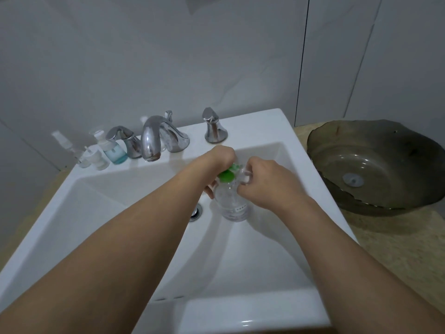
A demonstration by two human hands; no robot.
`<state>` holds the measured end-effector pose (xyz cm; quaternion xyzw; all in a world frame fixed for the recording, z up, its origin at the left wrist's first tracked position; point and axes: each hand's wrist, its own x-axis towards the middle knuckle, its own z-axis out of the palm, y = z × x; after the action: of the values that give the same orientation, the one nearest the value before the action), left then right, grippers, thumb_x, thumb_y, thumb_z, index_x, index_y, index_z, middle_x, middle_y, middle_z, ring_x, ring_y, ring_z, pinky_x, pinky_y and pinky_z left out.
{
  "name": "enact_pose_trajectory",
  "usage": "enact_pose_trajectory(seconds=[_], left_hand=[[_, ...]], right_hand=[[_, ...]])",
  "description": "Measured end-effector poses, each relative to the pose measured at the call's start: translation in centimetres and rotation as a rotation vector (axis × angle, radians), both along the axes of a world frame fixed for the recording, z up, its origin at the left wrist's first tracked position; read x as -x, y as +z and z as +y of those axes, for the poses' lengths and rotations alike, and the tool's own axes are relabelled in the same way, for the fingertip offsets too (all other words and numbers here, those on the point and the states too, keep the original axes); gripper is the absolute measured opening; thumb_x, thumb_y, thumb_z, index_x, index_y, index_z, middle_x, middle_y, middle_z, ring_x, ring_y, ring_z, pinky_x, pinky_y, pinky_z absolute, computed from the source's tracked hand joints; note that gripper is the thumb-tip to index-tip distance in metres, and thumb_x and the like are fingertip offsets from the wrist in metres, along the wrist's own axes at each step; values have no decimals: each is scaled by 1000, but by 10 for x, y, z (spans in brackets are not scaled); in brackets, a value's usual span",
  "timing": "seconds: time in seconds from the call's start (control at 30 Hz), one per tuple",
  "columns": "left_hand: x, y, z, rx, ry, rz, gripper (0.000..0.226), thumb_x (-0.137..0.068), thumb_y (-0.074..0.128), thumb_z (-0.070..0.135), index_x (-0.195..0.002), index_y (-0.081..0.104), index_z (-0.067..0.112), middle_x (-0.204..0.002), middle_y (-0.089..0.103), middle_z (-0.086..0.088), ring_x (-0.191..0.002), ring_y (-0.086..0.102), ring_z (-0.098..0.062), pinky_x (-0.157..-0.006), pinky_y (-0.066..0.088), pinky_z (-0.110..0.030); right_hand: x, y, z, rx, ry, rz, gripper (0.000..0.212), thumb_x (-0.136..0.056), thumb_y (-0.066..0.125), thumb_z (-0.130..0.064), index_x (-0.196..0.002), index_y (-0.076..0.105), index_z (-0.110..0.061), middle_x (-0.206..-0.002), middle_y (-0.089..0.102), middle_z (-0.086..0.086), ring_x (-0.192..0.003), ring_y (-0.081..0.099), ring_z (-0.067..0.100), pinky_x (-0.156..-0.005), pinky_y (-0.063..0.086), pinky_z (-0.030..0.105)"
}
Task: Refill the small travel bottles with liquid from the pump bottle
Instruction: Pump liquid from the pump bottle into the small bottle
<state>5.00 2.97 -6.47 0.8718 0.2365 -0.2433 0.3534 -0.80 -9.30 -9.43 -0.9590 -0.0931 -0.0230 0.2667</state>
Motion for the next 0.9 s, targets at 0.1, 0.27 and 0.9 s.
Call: enact_pose_trajectory(seconds=[0.1, 0.27, 0.9], left_hand=[[2, -2, -4, -11, -13, -21, 35, -94, 43, 11, -116, 65, -4, -115, 67, -25, -101, 67, -43, -85, 58, -62], [4, -3, 2, 19, 12, -21, 35, -92, 44, 17, -114, 67, 1, -110, 68, -20, -94, 67, -38, -84, 59, -56], [2, 0, 0, 9, 13, -6, 38, -92, 37, 16, -110, 66, 0, -109, 68, -21, -90, 68, -40, -80, 59, -60]], right_hand=[[0, -1, 1, -1, -17, 19, 25, -79, 61, -35, -96, 52, -17, -88, 55, -1, -78, 51, 24, -62, 34, 30], [1, 1, 0, -22, 2, 41, 25, -78, 63, -36, -94, 51, -22, -90, 57, -2, -81, 54, 23, -64, 36, 29], [0, 0, 2, 0, -1, 17, 29, -80, 62, -36, -100, 53, -18, -93, 60, 1, -84, 57, 25, -66, 43, 32]])
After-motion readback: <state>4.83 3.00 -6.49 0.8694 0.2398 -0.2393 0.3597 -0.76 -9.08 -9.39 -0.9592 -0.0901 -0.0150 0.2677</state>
